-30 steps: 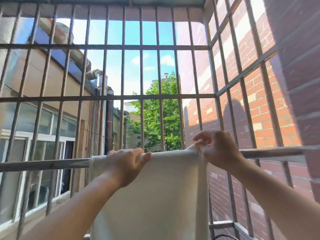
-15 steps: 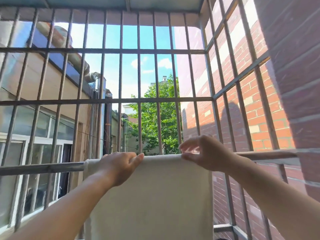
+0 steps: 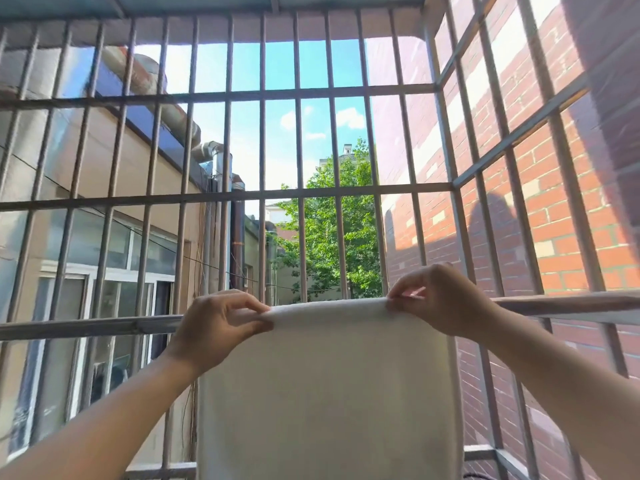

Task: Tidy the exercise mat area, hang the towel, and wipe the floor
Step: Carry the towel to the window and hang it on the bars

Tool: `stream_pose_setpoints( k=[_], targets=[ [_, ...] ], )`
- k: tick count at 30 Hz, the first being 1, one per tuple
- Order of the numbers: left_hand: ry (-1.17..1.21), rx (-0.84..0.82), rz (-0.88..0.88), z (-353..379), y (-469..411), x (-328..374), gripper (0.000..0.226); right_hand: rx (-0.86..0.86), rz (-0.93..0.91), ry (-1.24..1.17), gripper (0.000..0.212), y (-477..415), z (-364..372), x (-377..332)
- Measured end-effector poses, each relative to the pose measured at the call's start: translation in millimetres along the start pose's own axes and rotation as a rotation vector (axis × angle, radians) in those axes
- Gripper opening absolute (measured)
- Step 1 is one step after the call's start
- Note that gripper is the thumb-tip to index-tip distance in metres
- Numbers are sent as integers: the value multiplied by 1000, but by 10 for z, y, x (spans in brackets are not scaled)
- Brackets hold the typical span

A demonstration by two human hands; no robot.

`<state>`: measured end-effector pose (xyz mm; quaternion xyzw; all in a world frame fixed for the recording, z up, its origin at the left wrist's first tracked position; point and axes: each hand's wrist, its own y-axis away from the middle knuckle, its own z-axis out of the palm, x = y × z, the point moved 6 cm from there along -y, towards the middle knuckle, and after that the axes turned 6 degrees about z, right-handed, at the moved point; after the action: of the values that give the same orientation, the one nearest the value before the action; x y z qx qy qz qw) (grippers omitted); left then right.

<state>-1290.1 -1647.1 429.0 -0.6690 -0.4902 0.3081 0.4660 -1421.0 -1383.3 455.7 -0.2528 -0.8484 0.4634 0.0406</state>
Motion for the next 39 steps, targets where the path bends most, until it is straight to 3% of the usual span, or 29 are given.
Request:
stream_pose_setpoints(
  k=[4, 6, 10, 13, 16, 18, 24, 30, 36, 39],
  targets=[
    [77, -79, -186, 41, -216, -91, 8, -83, 9, 8, 10, -311, -57, 8],
    [-97, -69, -197, 25, -366, -116, 12, -66, 19, 52, 11, -453, -62, 22],
    [-508, -116, -29, 165, -533, 31, 4, -100, 168, 121, 18, -516, 60, 181],
    [-380, -151, -48, 233, -476, -29, 12, -108, 169, 34, 15, -437, 105, 162],
    [-101, -255, -82, 202, -335, -234, 44, -143, 95, -40, 17, -268, 75, 26],
    [-36, -342, -91, 145, -221, -333, 54, -169, 39, -23, 18, -149, 60, -39],
    [-3, -283, -98, -79, -98, -438, 46, -86, -16, 21, 22, 3, 25, -28],
    [31, -195, -122, -224, -119, -436, 38, -30, 34, 4, 2, -20, 43, 0],
    [-176, -48, -176, -255, -411, -384, 12, 110, 63, -35, 5, -343, -53, -27],
    [-213, -254, -289, -75, -446, -498, 6, -34, 158, -8, 9, -422, 109, 78]
  ],
)
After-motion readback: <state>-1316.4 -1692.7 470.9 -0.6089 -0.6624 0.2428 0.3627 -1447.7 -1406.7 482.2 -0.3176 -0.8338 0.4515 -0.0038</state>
